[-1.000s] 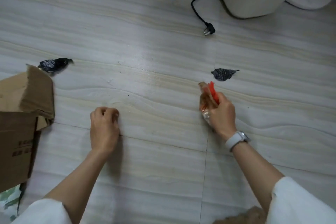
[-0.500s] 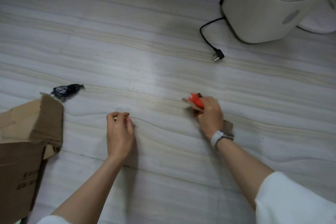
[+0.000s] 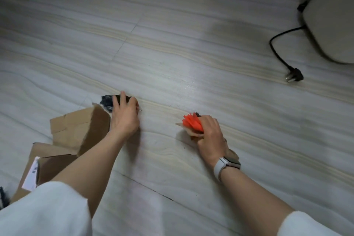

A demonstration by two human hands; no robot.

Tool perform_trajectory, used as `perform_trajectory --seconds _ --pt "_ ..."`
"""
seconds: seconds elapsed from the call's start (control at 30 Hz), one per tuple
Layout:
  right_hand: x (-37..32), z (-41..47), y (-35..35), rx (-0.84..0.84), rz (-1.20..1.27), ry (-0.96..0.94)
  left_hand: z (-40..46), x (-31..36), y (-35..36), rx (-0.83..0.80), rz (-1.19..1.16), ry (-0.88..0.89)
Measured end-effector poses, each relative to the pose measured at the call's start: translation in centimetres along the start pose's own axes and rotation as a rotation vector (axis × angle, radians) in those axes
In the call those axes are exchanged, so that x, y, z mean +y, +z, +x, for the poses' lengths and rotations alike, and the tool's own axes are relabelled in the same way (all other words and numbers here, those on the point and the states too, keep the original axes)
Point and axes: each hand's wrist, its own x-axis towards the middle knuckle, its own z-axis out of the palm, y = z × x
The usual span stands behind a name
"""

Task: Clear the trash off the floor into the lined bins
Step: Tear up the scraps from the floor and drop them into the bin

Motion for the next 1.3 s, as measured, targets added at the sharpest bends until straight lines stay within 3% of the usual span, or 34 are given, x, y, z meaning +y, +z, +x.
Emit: perform_trajectory --seconds 0.2,0.37,0.47,0.57,0.67,0.77,0.93,1.07,1.23,1.3 --pt "0.0 0.3 0.4 -0.009 -0.097 -0.001 -3.1 1.0 -0.3 0.146 -0.074 0.076" --pt "-1.2 0.4 -0.3 -0.084 -0.137 0.063 -8.0 1.9 -0.8 0.178 -0.411 0.127" --pt "-1.9 0.5 -1.1 -0.104 -0.091 0.147 -10.3 1.6 -2.6 0.208 -0.526 0.159" --pt "-4.6 -0.6 -1.4 -0.024 0.044 0.261 -12.6 0.3 -5.3 0.284 -0.56 0.198" --pt "-11.2 -3.1 -0.5 0.002 0.355 0.313 -15.6 -2.1 -9.4 0.356 -0.543 0.246" --pt "-19.1 -5.2 0.4 -0.101 0.633 0.297 -18.5 -6.5 -14.5 0.45 -0.525 0.234" --pt "-33.8 -8.5 0.7 -0.303 0.81 0.047 -25.3 -16.5 -23.6 0.645 -0.501 0.028" --pt "-45.4 -14.0 1.9 -0.616 1.104 -0.029 -32.9 -24.9 -28.1 0.761 -0.517 -0.158" --pt "-55.1 -21.3 6.2 -0.754 1.04 -0.154 -42.0 -32.8 -29.3 0.886 -0.549 -0.373" --pt "-56.6 -23.6 8.2 -0.745 0.859 -0.248 -44.2 -35.2 -28.1 0.796 -0.587 -0.463"
